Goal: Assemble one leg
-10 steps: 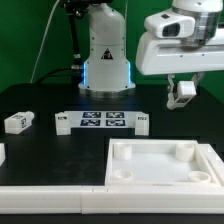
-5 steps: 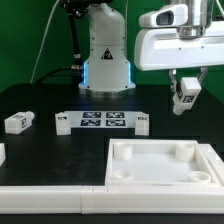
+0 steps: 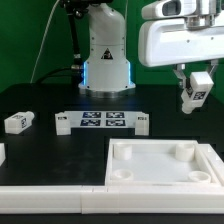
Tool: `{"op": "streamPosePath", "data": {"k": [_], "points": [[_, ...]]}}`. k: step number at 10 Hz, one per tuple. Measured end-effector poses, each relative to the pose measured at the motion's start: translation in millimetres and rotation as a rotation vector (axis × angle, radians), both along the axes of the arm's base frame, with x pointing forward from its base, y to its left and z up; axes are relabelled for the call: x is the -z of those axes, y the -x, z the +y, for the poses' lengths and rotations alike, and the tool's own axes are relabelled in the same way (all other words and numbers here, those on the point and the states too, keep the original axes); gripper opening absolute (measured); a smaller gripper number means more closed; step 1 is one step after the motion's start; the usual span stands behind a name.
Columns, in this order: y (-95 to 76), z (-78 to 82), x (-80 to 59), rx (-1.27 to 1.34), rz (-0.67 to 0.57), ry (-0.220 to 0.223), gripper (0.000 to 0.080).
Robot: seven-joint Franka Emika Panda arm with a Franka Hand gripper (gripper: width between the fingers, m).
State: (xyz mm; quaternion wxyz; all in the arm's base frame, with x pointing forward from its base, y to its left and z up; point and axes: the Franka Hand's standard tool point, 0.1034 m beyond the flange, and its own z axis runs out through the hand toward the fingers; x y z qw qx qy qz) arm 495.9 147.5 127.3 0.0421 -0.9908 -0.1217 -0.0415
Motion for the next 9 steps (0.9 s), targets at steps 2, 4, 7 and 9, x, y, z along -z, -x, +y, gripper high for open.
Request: {"op": "streamPosePath", "data": {"k": [2, 4, 7, 9], "points": [[-31.2, 5.8, -0.6, 0.010, -0.015, -0.017, 0.0290], [-51.7, 7.7, 1.7, 0.001, -0.030, -0.026, 0.0290], [-52.4, 8.0, 2.3, -0.001, -0.030, -0.026, 0.0290], [-54.2, 6.2, 3.1, 0.001, -0.079, -0.033, 0.0290]]}}
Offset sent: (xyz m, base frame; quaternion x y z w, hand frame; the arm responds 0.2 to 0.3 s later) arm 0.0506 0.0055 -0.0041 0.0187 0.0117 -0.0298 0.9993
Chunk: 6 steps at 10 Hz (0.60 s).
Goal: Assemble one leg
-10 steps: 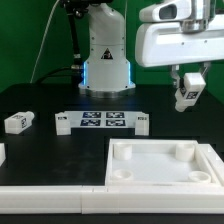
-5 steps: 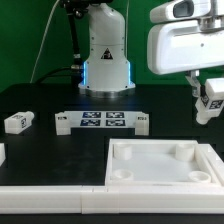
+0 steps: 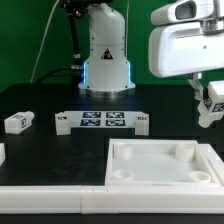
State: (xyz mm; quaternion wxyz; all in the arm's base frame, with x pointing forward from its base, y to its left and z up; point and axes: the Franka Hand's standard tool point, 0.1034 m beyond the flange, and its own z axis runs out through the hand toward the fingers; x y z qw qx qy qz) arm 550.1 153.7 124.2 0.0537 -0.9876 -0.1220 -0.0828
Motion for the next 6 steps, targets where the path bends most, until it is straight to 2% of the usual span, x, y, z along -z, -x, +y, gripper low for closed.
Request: {"op": "streamPosePath", "data": {"k": [1, 3, 4, 6], "points": [[2.4, -8.4, 2.1, -0.013, -0.023, 0.005, 0.0290], [-13.6, -18.4, -2.0, -0.004, -0.155, -0.010, 0.0290], [-22.6, -22.7, -2.1, -0.012, -0.268, -0.019, 0.0290], [-33.1, -30.9, 5.4, -0.016, -0.362, -0.023, 0.0290]]}}
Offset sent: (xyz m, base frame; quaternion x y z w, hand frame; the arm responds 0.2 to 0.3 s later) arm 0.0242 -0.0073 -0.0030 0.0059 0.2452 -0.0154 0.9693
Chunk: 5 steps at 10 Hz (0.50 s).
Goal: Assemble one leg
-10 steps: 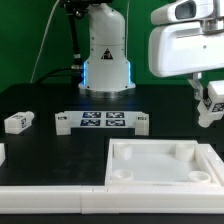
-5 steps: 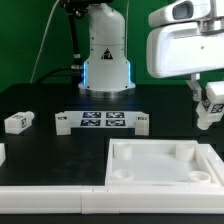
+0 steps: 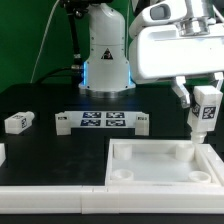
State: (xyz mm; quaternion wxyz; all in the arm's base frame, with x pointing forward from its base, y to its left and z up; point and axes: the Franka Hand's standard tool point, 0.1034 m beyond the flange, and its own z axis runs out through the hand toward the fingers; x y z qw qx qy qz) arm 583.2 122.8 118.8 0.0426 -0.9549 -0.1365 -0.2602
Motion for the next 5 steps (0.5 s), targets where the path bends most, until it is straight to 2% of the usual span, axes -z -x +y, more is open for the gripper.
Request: {"op": "streamPosePath", "data": {"k": [3, 5], "points": [[-15.1, -1.7, 2.8, -0.027, -0.001, 0.016, 0.0290], [-21.7, -9.5, 6.2, -0.042, -0.038, 0.029, 0.0290]]}}
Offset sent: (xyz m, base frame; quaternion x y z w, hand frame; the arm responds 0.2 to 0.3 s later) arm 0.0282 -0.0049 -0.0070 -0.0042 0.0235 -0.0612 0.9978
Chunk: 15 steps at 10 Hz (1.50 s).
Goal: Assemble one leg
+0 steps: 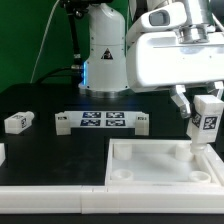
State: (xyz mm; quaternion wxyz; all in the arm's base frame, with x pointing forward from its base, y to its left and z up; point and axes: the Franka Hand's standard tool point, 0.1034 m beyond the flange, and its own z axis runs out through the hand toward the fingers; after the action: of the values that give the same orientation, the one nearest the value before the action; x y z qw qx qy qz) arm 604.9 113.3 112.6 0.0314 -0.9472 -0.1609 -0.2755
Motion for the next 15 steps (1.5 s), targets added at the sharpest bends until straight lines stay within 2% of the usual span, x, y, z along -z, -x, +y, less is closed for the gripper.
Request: {"op": "streamPosePath", "data": {"k": [3, 4, 7, 9, 15], "points": [[0.8, 1.0, 2.7, -0.001, 0.006, -0.001, 0.0290], [0.3, 1.3, 8.3, 0.001, 0.013, -0.002, 0.0290], [-14.3, 2.0, 16.0, 0.006, 0.007, -0.010, 0.0290], [-23.2, 1.2, 16.3, 0.011, -0.003, -0.013, 0.0290], [-16.6, 1.3, 37.5, 0.013, 0.016, -0.016, 0.0290]]}}
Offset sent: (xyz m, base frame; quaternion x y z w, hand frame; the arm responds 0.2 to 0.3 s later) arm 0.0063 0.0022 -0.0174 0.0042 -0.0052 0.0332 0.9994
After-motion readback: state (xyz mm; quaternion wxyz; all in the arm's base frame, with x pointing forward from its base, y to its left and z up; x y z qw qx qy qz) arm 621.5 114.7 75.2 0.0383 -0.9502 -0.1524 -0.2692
